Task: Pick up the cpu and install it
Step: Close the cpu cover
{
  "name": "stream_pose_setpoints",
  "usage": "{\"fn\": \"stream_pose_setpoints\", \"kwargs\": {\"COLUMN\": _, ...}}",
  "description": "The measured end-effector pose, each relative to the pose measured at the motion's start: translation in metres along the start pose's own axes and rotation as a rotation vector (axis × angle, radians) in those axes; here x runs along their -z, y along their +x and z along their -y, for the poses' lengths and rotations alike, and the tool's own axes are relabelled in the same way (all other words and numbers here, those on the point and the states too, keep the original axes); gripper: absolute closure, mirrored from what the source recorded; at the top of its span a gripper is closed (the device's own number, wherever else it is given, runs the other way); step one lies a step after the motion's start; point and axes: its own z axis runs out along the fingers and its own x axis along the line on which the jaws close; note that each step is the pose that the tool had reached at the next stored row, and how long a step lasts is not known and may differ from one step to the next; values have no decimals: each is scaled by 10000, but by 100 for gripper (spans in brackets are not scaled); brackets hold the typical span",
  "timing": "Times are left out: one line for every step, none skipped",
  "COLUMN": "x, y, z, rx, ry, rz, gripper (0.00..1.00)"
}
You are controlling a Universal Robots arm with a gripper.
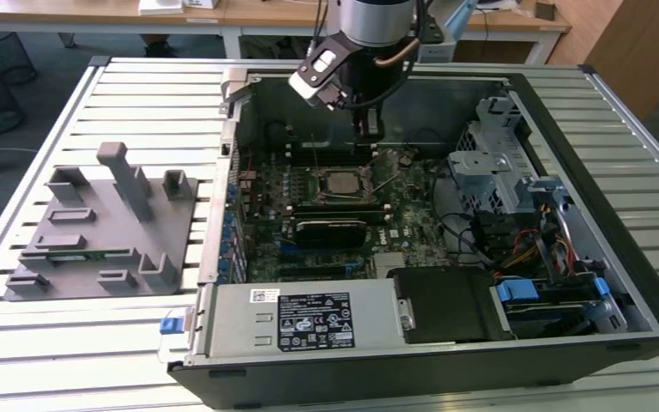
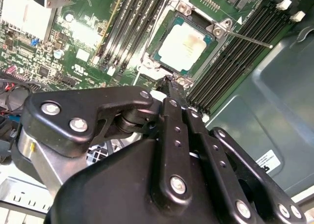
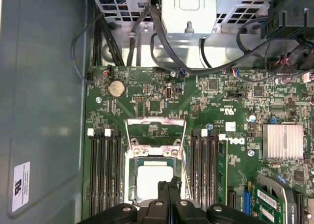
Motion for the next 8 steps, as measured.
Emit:
{"fn": "stream_pose_setpoints", "kwargs": {"x": -1, "y": 0, "z": -7, "rx": 0, "ry": 0, "rz": -1, "gripper": 89}}
{"fn": "stream_pose_setpoints", "kwargs": {"x": -1, "y": 0, "z": -12, "rx": 0, "ry": 0, "rz": -1, "gripper": 89}}
{"fn": "stream_pose_setpoints", "kwargs": {"x": -2, "y": 0, "z": -20, "rx": -1, "ry": 0, "rz": 0, "gripper": 89}}
{"fn": "stream_pose_setpoints", "kwargs": {"x": -2, "y": 0, "z": -29, "rx": -1, "ry": 0, "rz": 0, "gripper": 89}}
{"fn": "stream_pose_setpoints", "kwargs": {"x": -3, "y": 0, "z": -42, "rx": -1, "ry": 1, "rz": 1, "gripper": 89}}
{"fn": "stream_pose_setpoints", "kwargs": {"x": -3, "y": 0, "z": -57, "rx": 0, "ry": 1, "rz": 0, "gripper": 89}}
{"fn": "stream_pose_setpoints", "kwargs": {"x": -4, "y": 0, "z": -70, "rx": -1, "ry": 0, "rz": 0, "gripper": 89}}
{"fn": "stream_pose_setpoints", "kwargs": {"x": -5, "y": 0, "z": -81, "rx": 0, "ry": 0, "rz": -1, "gripper": 89}}
